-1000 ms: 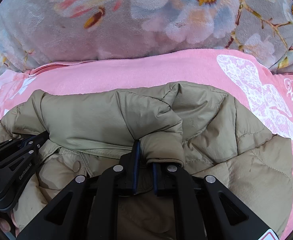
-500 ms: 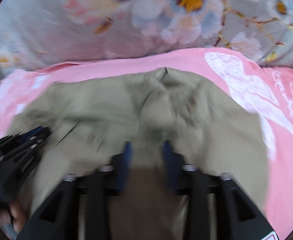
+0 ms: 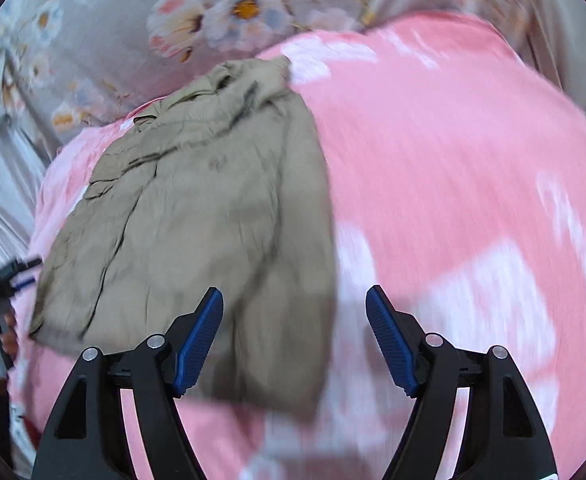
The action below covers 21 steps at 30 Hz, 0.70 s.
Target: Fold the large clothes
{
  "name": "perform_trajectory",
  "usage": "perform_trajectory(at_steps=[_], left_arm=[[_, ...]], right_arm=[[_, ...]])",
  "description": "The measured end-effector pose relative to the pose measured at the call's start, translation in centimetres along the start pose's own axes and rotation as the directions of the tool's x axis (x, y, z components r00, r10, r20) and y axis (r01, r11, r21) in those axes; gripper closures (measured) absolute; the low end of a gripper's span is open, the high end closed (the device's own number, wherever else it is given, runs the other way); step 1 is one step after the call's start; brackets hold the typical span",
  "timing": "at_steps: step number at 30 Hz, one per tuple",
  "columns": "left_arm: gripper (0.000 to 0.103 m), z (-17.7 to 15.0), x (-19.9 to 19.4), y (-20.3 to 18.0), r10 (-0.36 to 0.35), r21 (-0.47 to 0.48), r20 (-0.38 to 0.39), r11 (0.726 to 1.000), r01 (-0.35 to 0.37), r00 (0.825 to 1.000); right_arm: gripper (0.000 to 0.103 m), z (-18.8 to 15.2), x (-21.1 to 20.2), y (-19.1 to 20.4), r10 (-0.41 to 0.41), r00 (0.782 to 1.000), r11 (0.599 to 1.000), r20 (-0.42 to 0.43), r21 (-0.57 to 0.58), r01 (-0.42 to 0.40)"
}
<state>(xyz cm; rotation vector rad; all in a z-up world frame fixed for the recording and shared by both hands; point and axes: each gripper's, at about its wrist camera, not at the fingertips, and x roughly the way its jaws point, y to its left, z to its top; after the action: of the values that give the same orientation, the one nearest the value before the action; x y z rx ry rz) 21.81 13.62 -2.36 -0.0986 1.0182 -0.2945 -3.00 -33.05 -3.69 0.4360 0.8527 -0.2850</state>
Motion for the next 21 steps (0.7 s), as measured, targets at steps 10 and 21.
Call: perform_trajectory(at_steps=[10,21], left_arm=[[0.012,-6.8,-0.8,1.3,-0.043,-0.083,-0.017,0.996,0.041,0.999],[0.093,-7.0,-3.3,-0.6,-0.085,-0.048,0.017,0.995,0.086,0.996]], right_arm=[[0.031,-4.6,0.8,-0.3,0.19,0.981,0.959,0.045,0.204,-0.196],[0.095,-4.9,-0.1,2.2,0.154,0.985,0.978,0.08,0.133,-0.163]])
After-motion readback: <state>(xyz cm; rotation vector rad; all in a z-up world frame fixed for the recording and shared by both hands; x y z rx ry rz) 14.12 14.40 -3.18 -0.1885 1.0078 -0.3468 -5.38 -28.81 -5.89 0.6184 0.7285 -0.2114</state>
